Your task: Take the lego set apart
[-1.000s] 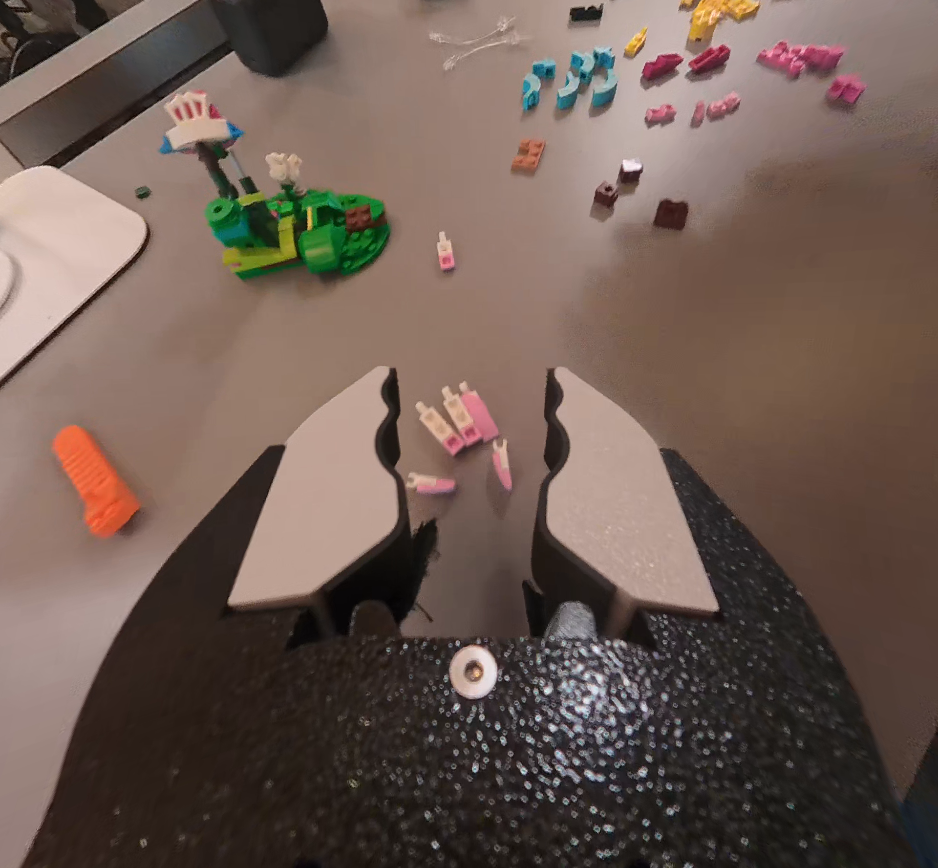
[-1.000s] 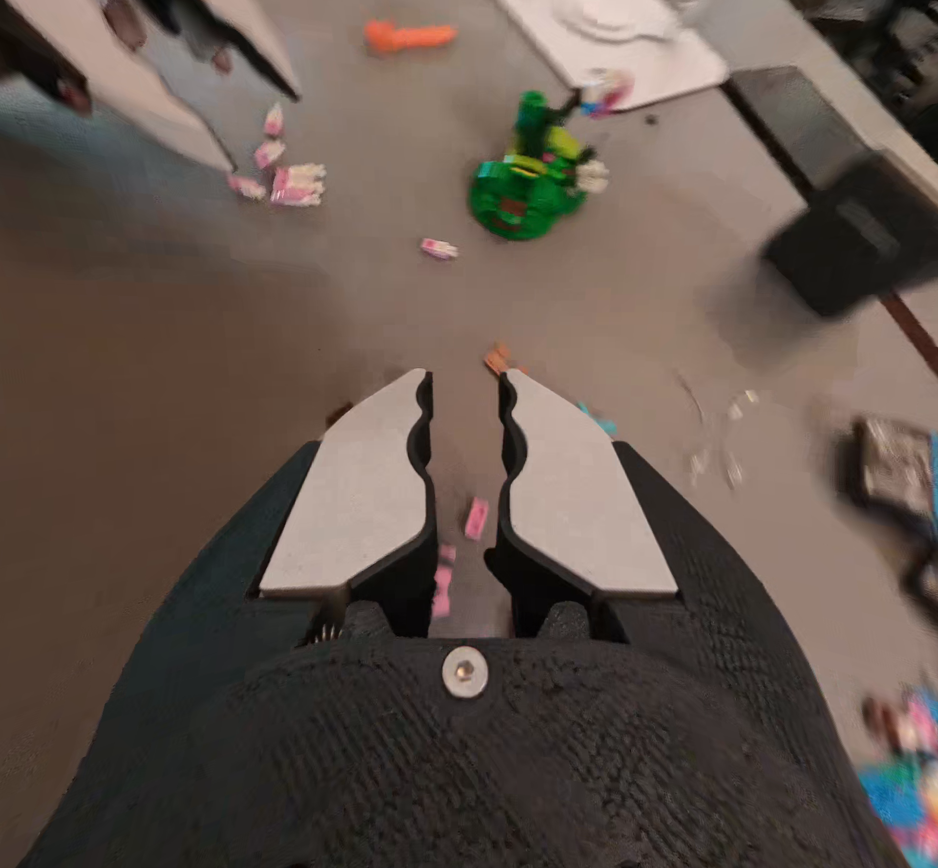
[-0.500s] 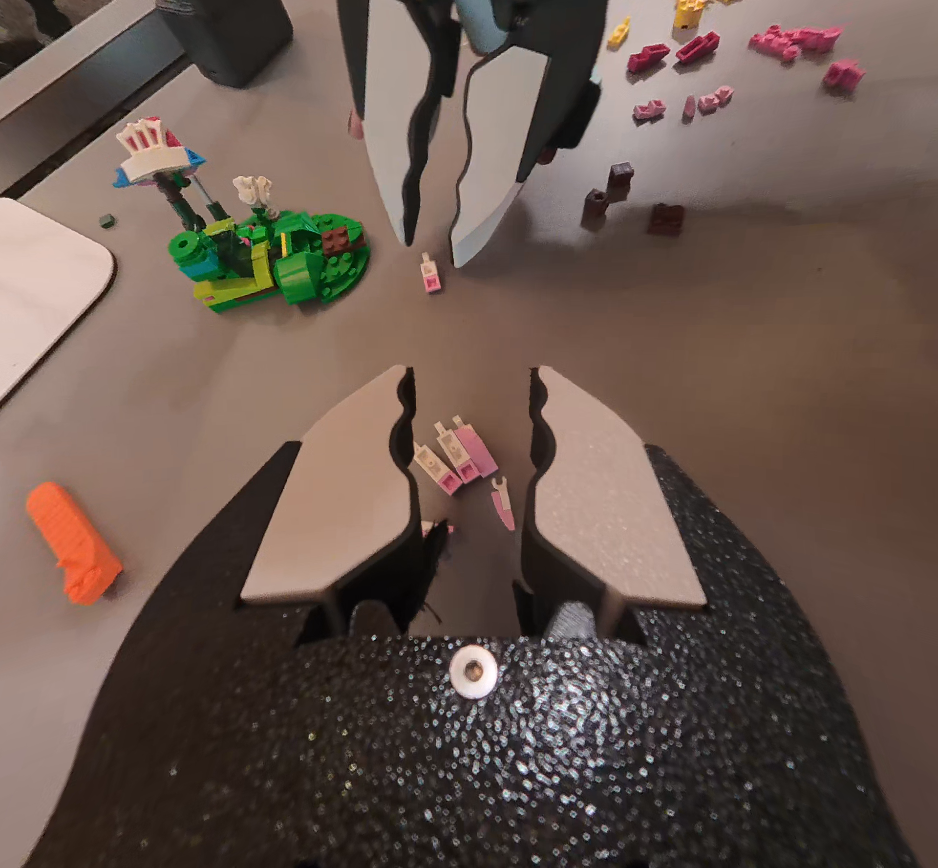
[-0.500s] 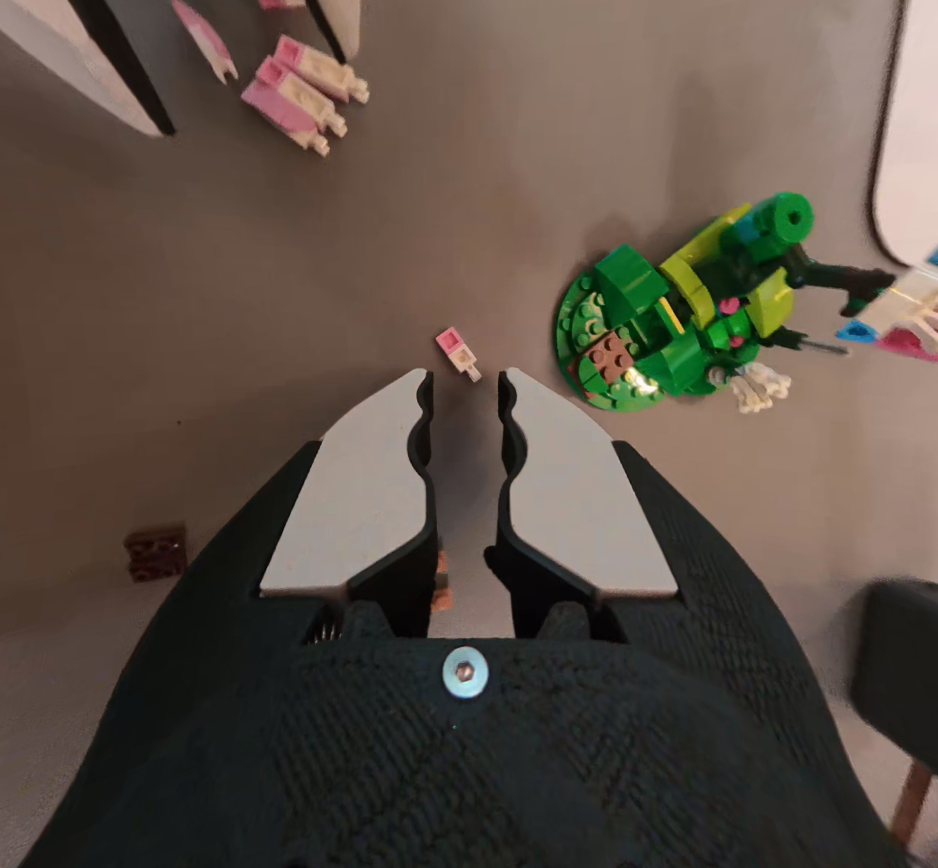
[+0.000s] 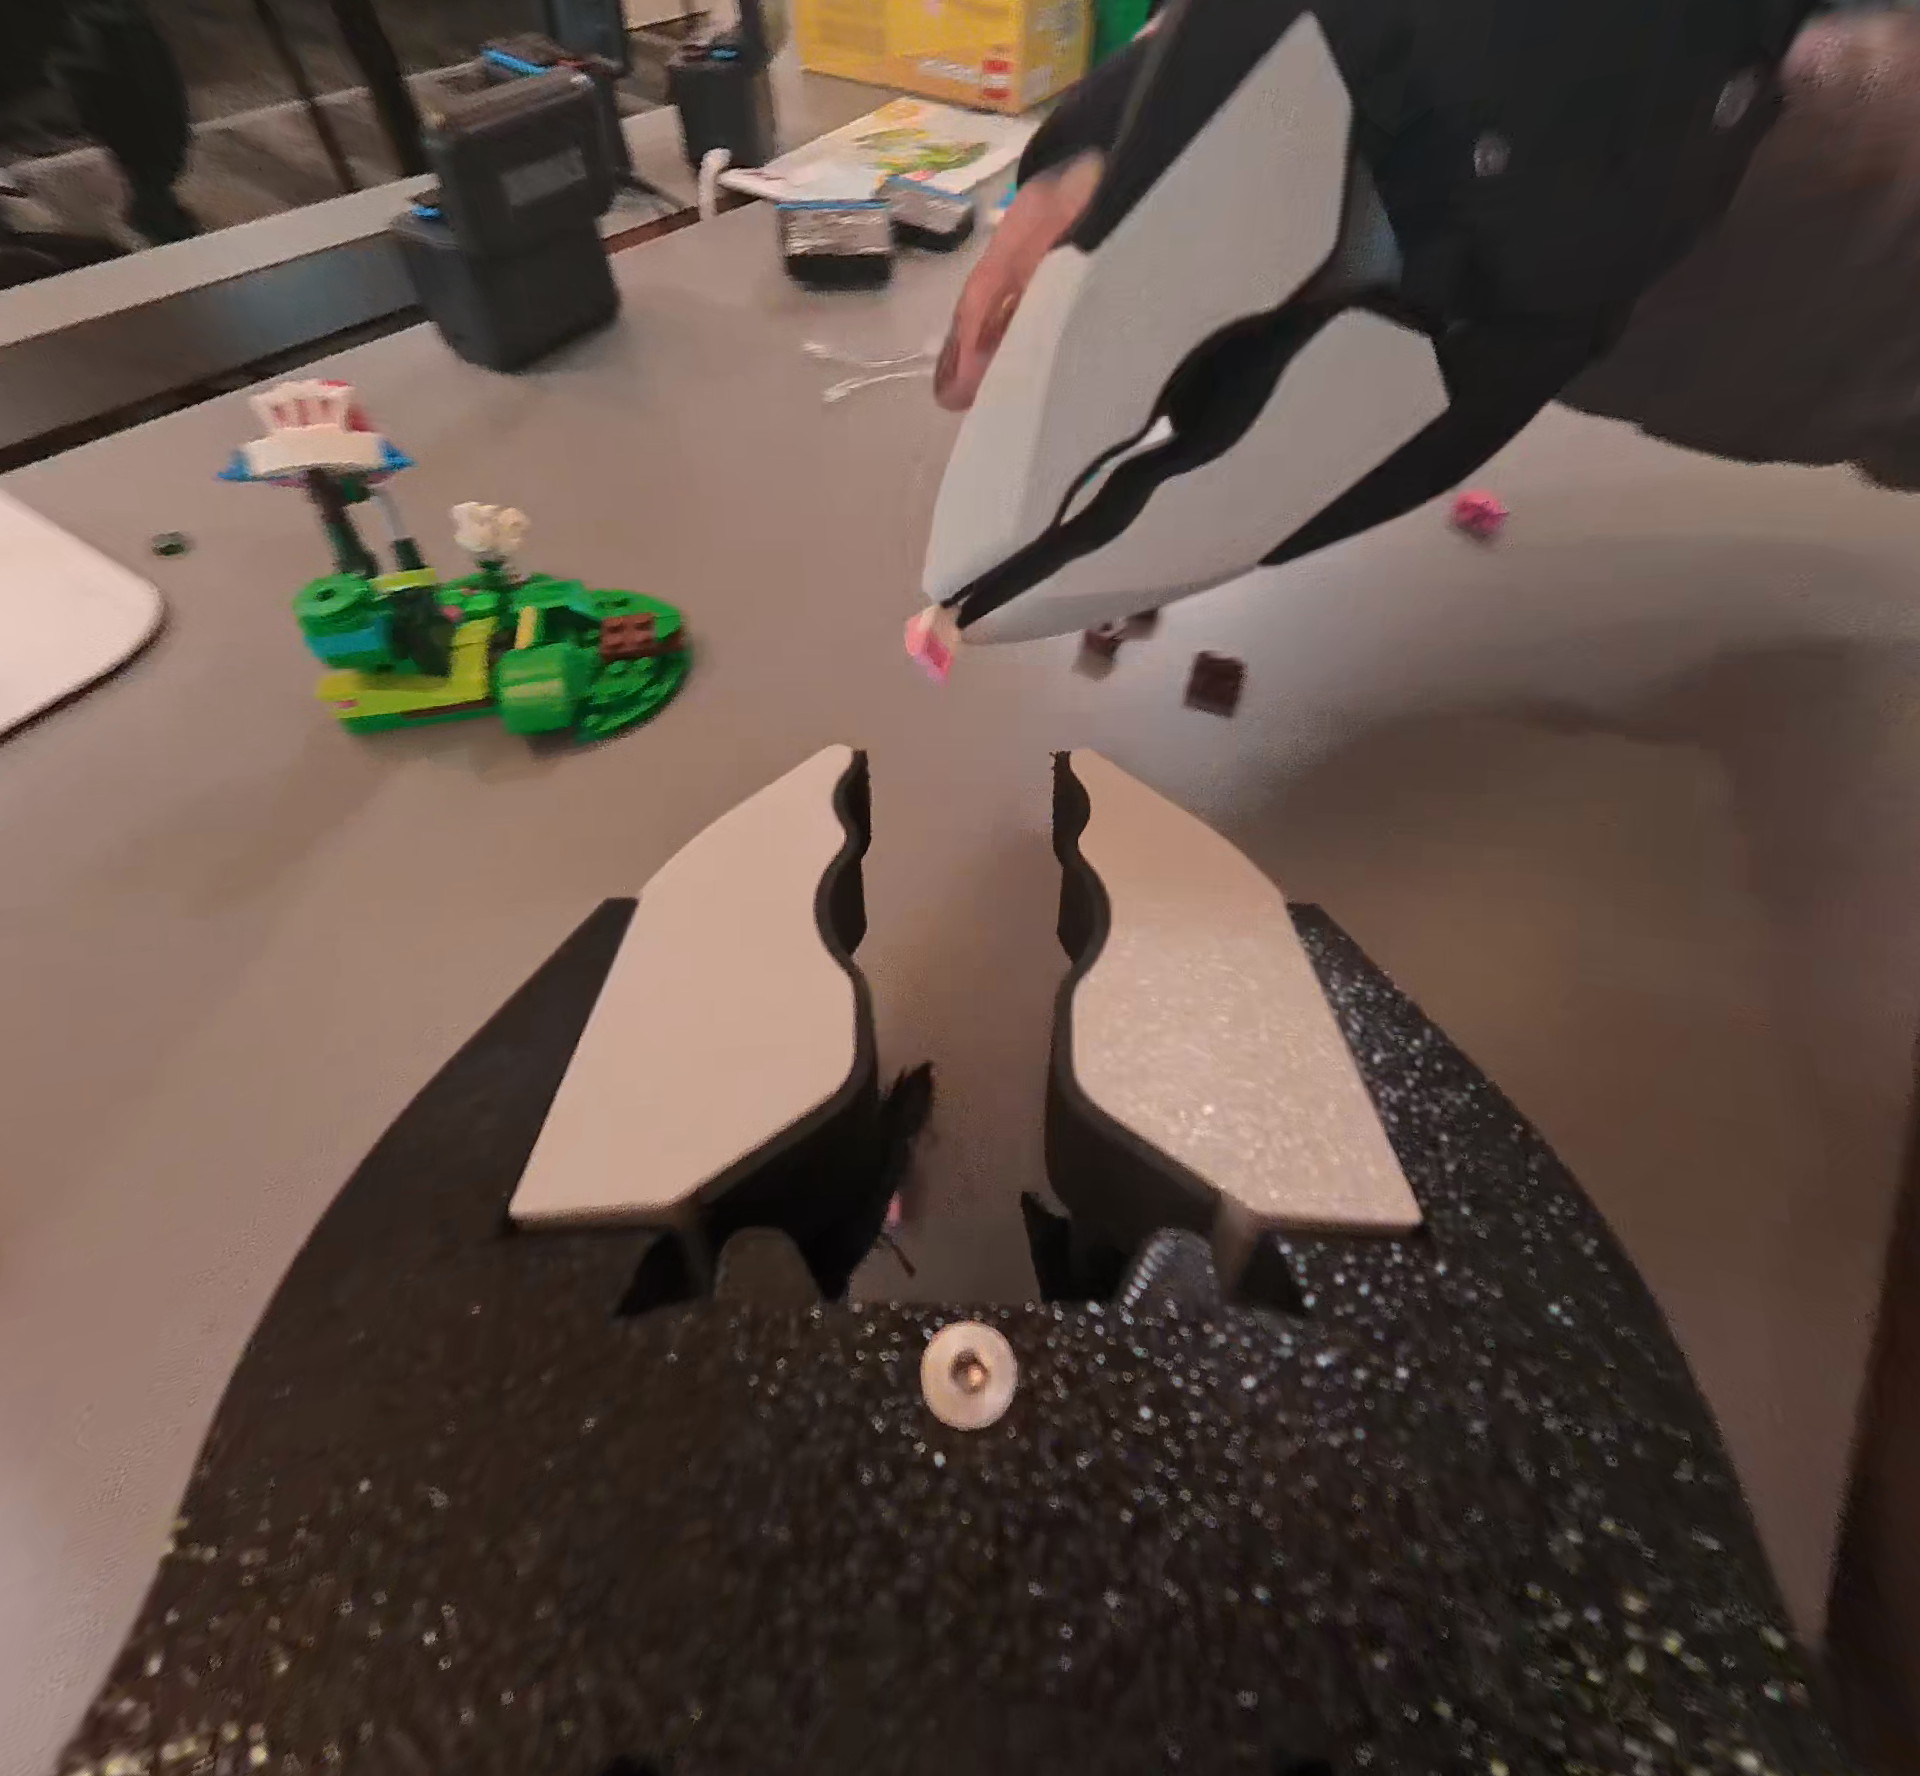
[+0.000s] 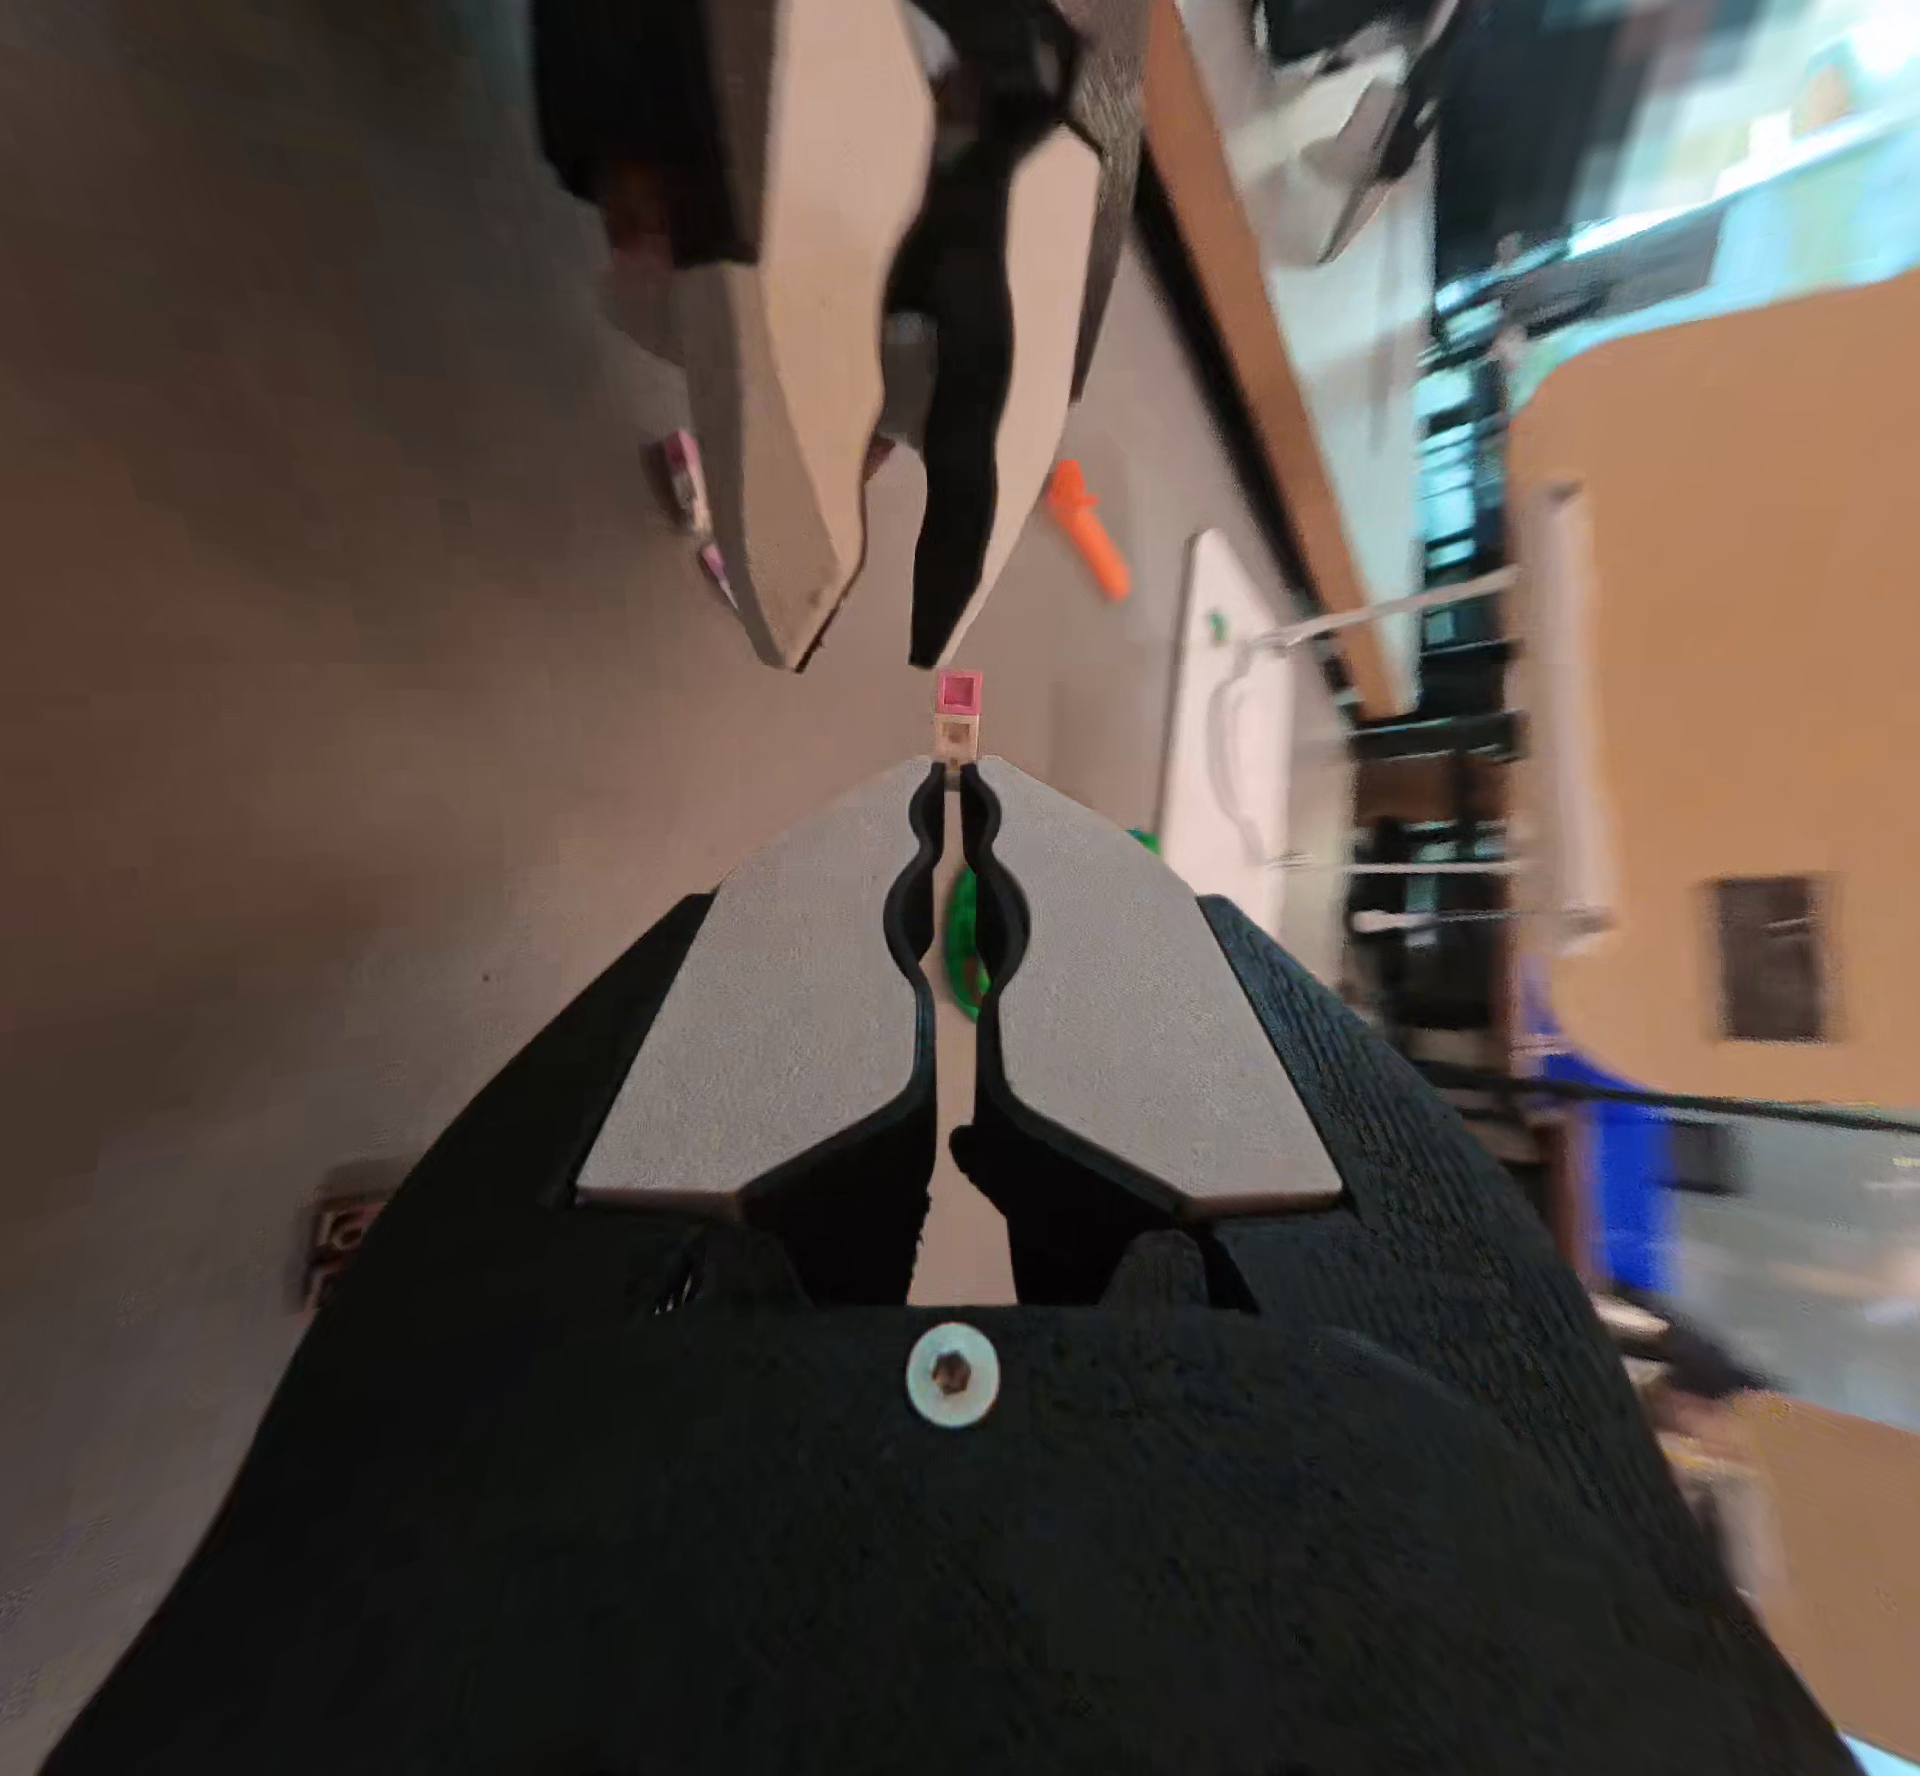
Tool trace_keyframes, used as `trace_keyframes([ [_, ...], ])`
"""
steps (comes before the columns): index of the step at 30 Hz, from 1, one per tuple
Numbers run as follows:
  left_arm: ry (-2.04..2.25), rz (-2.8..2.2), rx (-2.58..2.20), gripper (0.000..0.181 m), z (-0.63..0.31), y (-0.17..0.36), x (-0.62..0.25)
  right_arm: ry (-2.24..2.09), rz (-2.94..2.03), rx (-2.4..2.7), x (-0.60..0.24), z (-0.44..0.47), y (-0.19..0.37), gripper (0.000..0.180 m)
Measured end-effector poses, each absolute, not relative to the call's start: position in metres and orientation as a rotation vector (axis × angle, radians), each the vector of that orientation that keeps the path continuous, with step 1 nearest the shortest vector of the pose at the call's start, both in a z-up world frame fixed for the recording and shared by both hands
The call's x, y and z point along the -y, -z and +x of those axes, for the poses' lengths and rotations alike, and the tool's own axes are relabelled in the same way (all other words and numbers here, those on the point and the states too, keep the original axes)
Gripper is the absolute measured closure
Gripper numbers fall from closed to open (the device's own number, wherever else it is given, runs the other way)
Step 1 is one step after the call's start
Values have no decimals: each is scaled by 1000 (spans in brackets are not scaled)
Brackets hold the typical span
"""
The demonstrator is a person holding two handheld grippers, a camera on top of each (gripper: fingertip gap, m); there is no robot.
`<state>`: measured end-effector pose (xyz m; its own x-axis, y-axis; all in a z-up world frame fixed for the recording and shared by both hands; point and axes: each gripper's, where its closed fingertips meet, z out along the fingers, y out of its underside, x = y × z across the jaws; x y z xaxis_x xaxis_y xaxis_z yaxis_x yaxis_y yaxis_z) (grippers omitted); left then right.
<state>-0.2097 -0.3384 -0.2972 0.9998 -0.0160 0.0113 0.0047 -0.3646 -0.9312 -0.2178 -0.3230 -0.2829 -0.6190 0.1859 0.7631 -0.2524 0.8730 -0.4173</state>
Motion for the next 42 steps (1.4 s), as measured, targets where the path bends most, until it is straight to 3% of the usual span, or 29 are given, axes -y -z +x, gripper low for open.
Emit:
trace_keyframes([
  [1,61,-1919,-26,149,-204,294,337,-561,116,2092,324,-213,279,179],
  [7,140,-1762,-100,175,-184,271,333,-365,298,1975,326,-188,278,179],
  [13,139,-1821,-139,167,-174,281,327,-360,304,1947,327,-175,277,179],
  [16,184,-1832,-139,177,-169,282,327,-352,307,1943,328,-171,275,179],
  [24,715,-1566,-117,178,-144,249,344,-1178,-134,1979,347,-147,242,180],
  [28,581,-1573,-151,178,-146,252,341,-1439,-401,2000,345,-148,242,179],
  [30,424,-1625,-199,177,-150,258,339,-1394,-513,2047,340,-152,250,162],
  [32,286,-1664,-242,177,-154,262,338,-1272,-570,2132,336,-154,262,157],
  [42,7,-1798,-401,177,-153,283,332,-931,-635,2290,332,-157,287,176],
])
